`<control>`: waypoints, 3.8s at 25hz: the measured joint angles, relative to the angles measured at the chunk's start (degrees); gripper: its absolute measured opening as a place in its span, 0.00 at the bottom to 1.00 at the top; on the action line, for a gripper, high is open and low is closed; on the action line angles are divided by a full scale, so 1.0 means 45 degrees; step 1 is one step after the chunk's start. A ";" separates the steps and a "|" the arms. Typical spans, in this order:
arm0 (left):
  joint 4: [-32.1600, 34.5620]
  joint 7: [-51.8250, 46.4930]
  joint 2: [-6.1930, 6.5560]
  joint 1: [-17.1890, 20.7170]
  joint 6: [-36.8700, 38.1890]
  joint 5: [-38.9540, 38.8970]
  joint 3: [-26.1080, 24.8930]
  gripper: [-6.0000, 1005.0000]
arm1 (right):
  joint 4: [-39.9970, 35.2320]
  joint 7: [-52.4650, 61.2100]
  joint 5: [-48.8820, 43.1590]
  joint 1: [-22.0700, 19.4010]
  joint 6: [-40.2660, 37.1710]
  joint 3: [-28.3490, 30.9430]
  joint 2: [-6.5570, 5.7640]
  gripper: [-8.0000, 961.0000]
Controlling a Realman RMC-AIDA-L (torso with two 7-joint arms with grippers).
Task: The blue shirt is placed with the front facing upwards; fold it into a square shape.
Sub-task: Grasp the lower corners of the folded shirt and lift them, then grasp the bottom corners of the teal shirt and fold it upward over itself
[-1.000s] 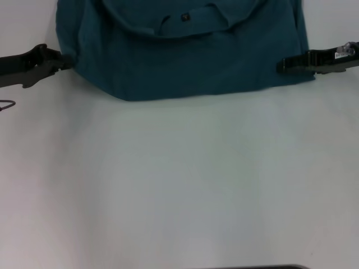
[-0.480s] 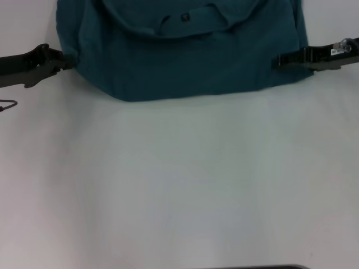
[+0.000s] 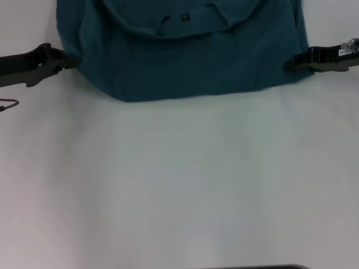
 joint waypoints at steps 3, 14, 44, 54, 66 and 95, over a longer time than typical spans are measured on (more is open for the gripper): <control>-0.0005 0.0000 -0.0008 0.0020 0.0003 -0.0004 -0.0012 0.03 | -0.0080 0.0004 0.0013 -0.0018 -0.0152 0.0013 -0.0052 0.66; -0.0004 0.0000 0.0212 0.0094 0.0602 0.0083 -0.0004 0.03 | -0.0655 -0.0060 -0.0091 -0.0124 -0.0986 -0.0058 -0.0303 0.08; -0.2686 -0.0093 0.0096 0.1444 0.8494 0.4659 0.0334 0.03 | -0.4493 -0.0172 -0.3099 -0.1331 -1.0047 -0.0459 0.0045 0.03; -0.2993 -0.0036 -0.0076 0.1661 0.8714 0.5925 0.0534 0.03 | -0.4387 -0.0222 -0.4330 -0.1570 -0.9930 -0.0576 0.0037 0.03; -0.3032 0.0432 -0.0116 0.1484 0.8924 0.5351 0.0365 0.03 | -0.4375 -0.0566 -0.3436 -0.1230 -1.0083 -0.0400 0.0051 0.03; -0.2832 -0.1229 0.0118 -0.1796 0.2890 0.3944 -0.0859 0.03 | -0.5111 0.0009 -0.0616 -0.0400 -0.6049 0.2556 -0.0750 0.03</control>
